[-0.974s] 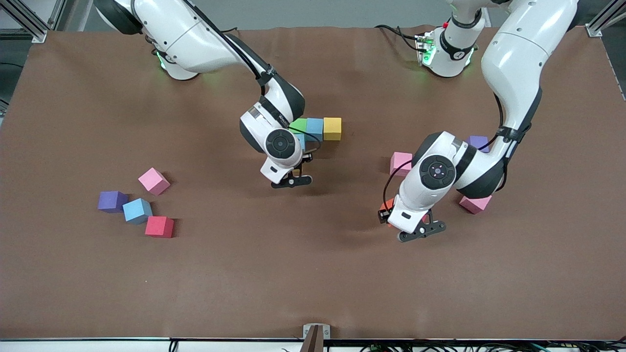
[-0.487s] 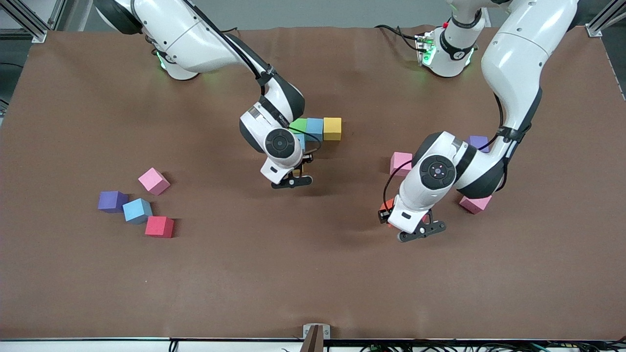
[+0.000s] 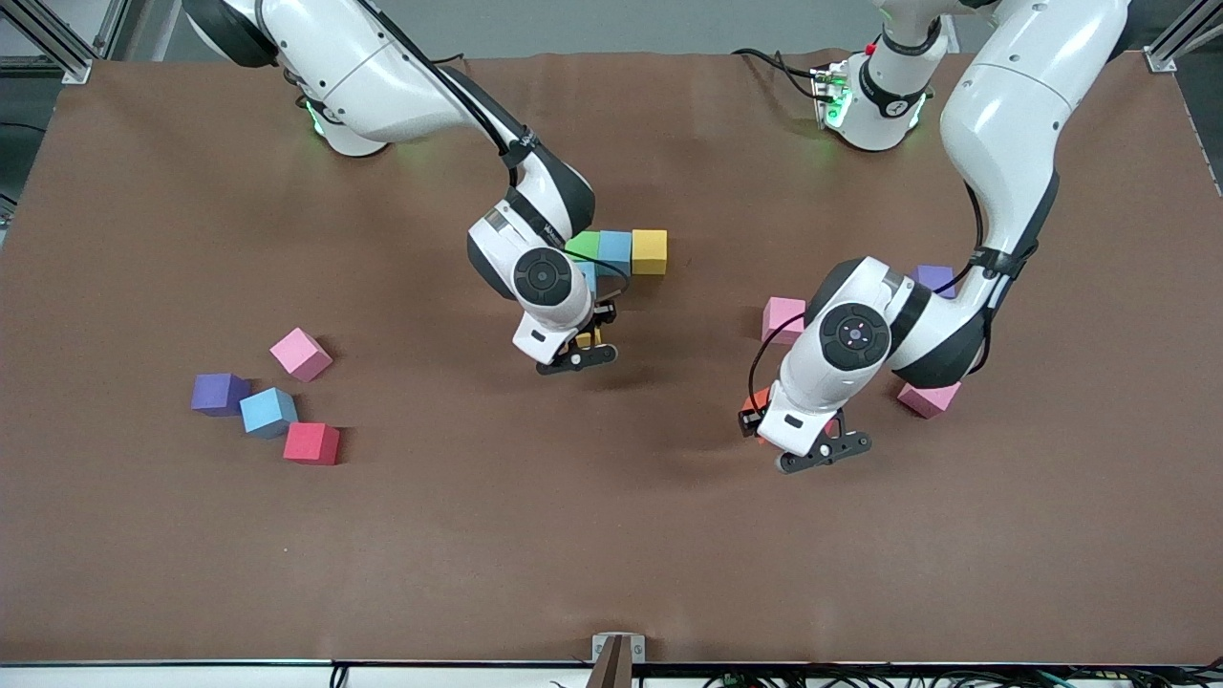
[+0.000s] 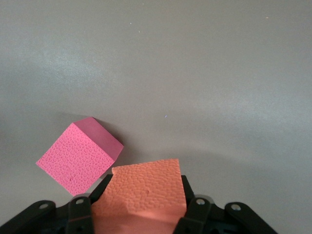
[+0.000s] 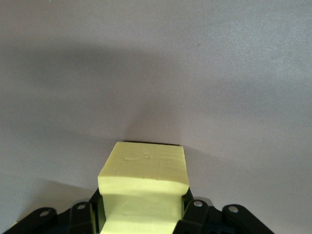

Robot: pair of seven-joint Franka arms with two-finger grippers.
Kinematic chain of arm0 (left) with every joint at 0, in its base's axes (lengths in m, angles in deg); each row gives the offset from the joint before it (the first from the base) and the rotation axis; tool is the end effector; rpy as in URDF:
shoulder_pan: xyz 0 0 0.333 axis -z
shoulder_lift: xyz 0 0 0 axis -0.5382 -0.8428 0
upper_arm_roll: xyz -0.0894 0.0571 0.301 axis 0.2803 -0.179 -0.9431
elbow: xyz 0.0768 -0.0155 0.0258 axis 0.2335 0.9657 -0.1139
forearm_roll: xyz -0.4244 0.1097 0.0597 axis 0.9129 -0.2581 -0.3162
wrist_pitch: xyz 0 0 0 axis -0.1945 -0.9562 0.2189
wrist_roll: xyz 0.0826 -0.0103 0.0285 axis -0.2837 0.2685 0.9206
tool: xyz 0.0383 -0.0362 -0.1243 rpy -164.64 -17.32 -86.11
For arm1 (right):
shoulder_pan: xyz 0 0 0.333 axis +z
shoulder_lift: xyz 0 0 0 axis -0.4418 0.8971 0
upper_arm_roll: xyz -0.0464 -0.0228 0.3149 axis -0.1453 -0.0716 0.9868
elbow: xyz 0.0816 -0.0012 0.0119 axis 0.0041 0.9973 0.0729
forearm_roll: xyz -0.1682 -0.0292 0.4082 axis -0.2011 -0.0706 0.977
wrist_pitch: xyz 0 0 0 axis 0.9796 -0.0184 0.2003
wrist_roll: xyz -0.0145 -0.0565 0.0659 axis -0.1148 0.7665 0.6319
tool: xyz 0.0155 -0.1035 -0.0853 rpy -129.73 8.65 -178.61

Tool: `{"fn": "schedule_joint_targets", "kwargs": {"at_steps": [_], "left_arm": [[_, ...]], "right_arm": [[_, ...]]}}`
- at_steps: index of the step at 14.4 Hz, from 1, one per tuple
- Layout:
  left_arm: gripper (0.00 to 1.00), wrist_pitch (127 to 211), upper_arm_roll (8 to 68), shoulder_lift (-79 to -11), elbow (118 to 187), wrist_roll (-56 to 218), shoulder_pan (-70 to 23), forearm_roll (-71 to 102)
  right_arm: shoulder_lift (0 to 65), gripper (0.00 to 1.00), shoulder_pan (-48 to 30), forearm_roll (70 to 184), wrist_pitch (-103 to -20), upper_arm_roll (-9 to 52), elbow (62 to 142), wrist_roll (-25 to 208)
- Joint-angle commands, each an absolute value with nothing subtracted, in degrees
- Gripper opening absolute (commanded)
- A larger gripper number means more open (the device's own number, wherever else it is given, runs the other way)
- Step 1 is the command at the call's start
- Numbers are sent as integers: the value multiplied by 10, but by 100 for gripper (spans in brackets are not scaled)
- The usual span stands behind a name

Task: Arrange 11 blocks into digit 3
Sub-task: 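Lower the yellow block onto the table beside the blue block, then open the right gripper to release the yellow block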

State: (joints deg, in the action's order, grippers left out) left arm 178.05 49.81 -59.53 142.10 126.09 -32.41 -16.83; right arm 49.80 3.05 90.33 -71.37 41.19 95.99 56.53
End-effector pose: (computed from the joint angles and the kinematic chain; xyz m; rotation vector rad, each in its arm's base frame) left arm 0.6826 -0.3138 0.2280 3.0841 0.3979 0.0763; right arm 0.5256 0.4858 0.1527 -3.0450 -0.2932 0.2972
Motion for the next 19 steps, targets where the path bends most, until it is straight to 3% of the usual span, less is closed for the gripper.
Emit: {"fn": "schedule_joint_targets", "kwargs": {"at_steps": [1,19], "left_arm": [[23,1773,500,-594,1420,1251,-324,-170],[23,1774,500,-600,1419,1222,-329,-168]], "right_arm": [[481,37,33,906,-716,408,981,576],[477,38,40,906,-696,408,992,576]]}}
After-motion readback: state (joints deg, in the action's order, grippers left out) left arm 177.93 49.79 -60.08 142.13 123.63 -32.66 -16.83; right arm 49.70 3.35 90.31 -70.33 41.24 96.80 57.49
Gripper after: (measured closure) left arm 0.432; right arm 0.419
